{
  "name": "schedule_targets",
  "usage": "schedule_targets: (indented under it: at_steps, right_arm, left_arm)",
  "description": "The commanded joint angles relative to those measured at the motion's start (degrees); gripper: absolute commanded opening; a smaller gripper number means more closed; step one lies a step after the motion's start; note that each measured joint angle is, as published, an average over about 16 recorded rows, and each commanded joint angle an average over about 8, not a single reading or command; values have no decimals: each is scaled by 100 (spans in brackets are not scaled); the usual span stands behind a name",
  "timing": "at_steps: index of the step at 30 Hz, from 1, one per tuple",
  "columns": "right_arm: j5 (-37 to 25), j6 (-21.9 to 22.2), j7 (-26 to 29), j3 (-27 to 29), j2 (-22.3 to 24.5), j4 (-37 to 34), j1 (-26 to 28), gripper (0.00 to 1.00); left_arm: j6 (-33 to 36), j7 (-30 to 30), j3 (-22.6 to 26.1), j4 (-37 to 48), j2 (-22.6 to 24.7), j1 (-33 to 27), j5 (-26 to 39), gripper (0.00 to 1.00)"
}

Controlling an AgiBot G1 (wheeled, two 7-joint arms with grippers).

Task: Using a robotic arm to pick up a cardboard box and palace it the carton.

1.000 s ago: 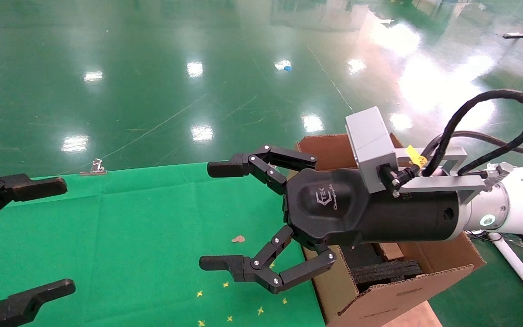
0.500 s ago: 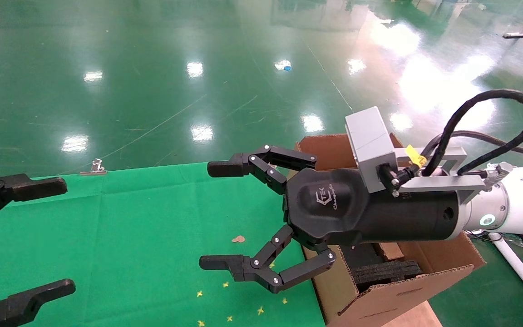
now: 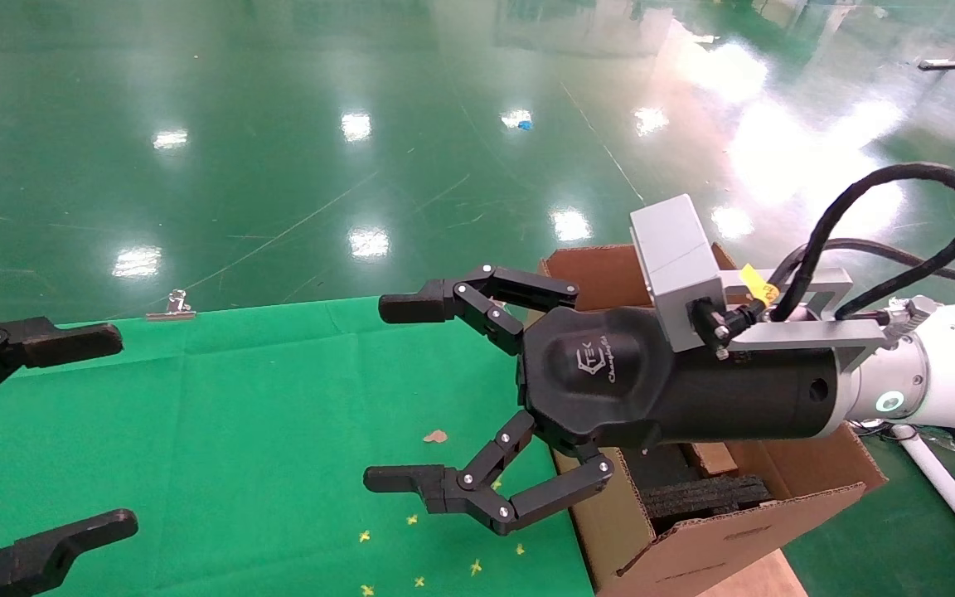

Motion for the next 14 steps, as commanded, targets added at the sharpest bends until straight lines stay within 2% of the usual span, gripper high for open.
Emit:
schedule_targets:
  at_steps: [1,14]
  right_arm:
    - [0,0,0,0,0,0,0,100]
    - [0,0,0,0,0,0,0,100]
  left_arm:
    - [0,0,0,0,0,0,0,100]
    - [0,0,0,0,0,0,0,100]
